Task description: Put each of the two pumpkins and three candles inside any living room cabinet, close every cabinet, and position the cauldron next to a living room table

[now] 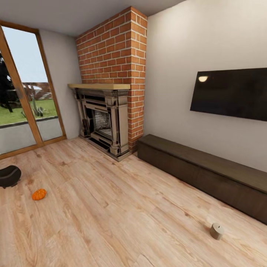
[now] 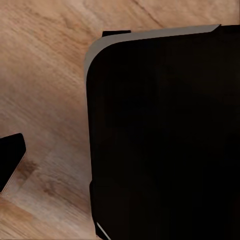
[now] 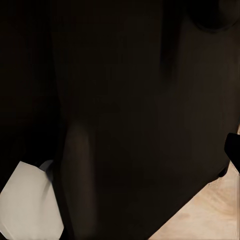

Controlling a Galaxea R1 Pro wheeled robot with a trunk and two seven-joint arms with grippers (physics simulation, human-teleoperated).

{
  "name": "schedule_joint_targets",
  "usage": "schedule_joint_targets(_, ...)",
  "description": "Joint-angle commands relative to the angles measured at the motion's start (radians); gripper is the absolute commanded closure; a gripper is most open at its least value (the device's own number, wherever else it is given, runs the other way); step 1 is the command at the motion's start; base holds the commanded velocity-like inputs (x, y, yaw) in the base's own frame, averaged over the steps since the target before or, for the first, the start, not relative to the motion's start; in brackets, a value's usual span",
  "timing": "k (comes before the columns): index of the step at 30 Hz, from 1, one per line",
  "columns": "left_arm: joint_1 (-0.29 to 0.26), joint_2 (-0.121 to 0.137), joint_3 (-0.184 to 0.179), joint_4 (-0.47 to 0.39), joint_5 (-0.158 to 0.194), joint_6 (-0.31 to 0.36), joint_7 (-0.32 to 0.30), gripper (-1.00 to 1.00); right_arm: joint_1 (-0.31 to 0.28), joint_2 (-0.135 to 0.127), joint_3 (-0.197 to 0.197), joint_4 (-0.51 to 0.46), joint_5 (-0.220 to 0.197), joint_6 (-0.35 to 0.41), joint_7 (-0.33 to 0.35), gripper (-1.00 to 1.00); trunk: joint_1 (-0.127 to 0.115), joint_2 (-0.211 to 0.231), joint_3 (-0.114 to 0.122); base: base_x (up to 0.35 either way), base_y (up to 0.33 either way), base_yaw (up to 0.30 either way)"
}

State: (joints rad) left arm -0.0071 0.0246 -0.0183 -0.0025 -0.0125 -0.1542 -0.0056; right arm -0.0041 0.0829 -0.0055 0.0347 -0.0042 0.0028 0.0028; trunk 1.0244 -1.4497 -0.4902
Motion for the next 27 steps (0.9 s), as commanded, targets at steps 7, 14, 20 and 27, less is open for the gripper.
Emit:
schedule_joint_targets(7,-0.001,0.001,-0.002,0.001,-0.001,-0.004,-0.001,-1.00,0.000,-0.004,-0.005,-0.007,0.000,0.000,0.000,-1.00,0.001,0.000,-0.001,0.337,0.000,0.000)
schedule_joint_targets(14,-0.001,0.004,-0.002,0.001,-0.001,-0.004,-0.001,-1.00,0.000,-0.014,-0.005,-0.011,0.003,0.000,0.000,-1.00,0.001,0.000,-0.001,0.337,0.038,0.000)
schedule_joint_targets(20,-0.001,0.004,-0.002,0.001,-0.001,-0.004,-0.001,-1.00,0.000,-0.019,-0.002,-0.014,0.007,0.000,0.000,-1.00,0.001,0.000,-0.001,0.337,0.089,0.000)
schedule_joint_targets(27,-0.001,0.006,-0.010,0.001,-0.001,-0.006,-0.001,-1.00,0.000,-0.018,-0.001,-0.015,0.006,0.000,0.000,-1.00,0.001,0.000,-0.001,0.337,0.103,0.000)
